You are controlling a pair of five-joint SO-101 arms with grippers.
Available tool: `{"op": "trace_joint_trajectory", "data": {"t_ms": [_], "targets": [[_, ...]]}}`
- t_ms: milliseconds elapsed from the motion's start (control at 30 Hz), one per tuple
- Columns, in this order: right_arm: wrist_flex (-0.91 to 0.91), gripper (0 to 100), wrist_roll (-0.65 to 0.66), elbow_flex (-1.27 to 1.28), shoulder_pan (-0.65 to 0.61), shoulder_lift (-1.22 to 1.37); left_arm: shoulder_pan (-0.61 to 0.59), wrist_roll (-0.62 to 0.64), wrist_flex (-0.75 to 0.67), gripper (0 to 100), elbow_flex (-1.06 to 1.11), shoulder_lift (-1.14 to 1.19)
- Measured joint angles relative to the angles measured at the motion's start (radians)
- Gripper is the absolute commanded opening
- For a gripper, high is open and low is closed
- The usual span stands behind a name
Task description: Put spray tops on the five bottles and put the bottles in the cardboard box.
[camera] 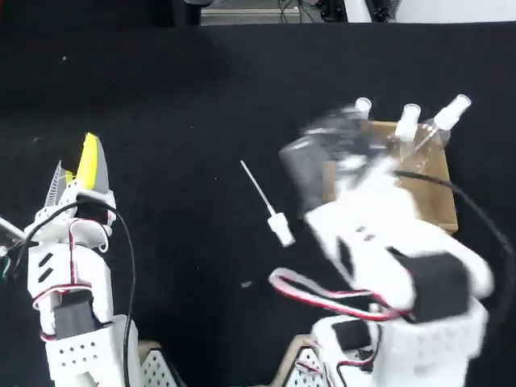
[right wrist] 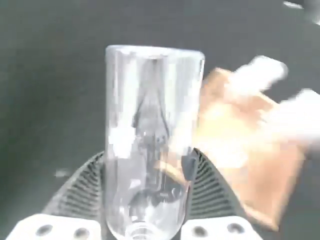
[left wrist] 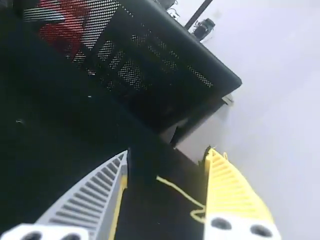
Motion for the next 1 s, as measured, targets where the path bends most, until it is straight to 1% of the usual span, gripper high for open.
{"op": "trace_joint_trajectory", "data": {"t_ms": [100,200,300,433,500,633,800,933,1000], "targets": [[-0.011,1.1,0.003,-0.005,0.252,0.0,0.003,0.0,0.003,23,0.0,0.0],[-0.08,1.1,0.006,0.02,0.52,-0.003,0.003,0.0,0.035,23,0.0,0.0],[-0.221,1.1,0.006,0.133,0.773,-0.002,0.046,0.0,0.046,23,0.0,0.0],[-0.453,1.1,0.005,0.365,0.988,0.029,0.121,-0.009,0.055,23,0.003,0.0],[-0.571,1.1,0.003,0.46,1.062,0.094,0.166,-0.048,0.069,23,0.006,0.0],[-0.769,1.2,-0.072,0.54,1.148,0.247,0.238,-0.092,0.069,23,0.032,0.0],[-0.896,1.9,-0.207,0.549,1.198,0.471,0.279,-0.1,0.069,23,0.052,0.0],[-0.962,11.9,-0.365,0.549,1.2,0.655,0.284,-0.1,0.069,23,0.052,0.0],[-0.976,15.2,-0.446,0.549,1.2,0.727,0.284,-0.1,0.069,23,0.052,0.0]]}}
